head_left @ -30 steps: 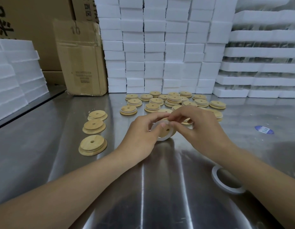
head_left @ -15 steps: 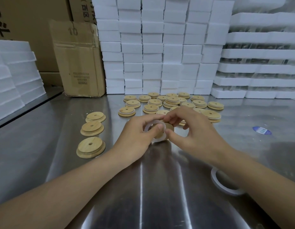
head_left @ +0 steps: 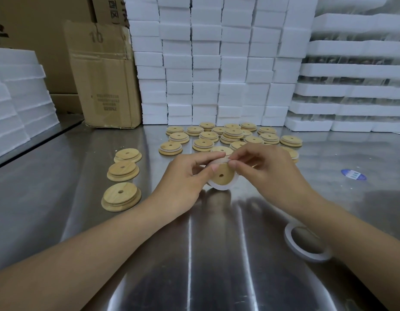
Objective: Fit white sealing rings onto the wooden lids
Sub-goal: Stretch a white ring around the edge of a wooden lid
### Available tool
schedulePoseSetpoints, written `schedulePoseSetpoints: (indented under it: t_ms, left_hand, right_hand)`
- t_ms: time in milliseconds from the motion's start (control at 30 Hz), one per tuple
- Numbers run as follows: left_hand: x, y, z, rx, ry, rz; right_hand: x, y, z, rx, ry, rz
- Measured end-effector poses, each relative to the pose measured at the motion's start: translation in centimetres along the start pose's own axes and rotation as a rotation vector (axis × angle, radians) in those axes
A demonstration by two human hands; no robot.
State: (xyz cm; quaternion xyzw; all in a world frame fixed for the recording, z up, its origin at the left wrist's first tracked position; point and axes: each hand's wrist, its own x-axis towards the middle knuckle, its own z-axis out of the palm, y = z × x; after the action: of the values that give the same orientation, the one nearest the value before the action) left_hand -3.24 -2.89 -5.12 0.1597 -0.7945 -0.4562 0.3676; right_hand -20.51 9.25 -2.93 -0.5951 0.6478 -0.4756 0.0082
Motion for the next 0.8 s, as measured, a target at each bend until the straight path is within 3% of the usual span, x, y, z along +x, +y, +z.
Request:
schedulePoseSetpoints:
  t_ms: [333, 800]
  left_hand:
    - [0.12, -0.08, -0.09, -0.196, 0.002, -0.06]
    - [-0.18, 0.37, -0.13, -0.092, 0.046, -0.028]
  right_hand:
    - [0.43, 0.81, -0.55, 0.283, -0.065, 0.172]
    - [0.11, 0.58, -0.37, 0.202, -0.054, 0.136]
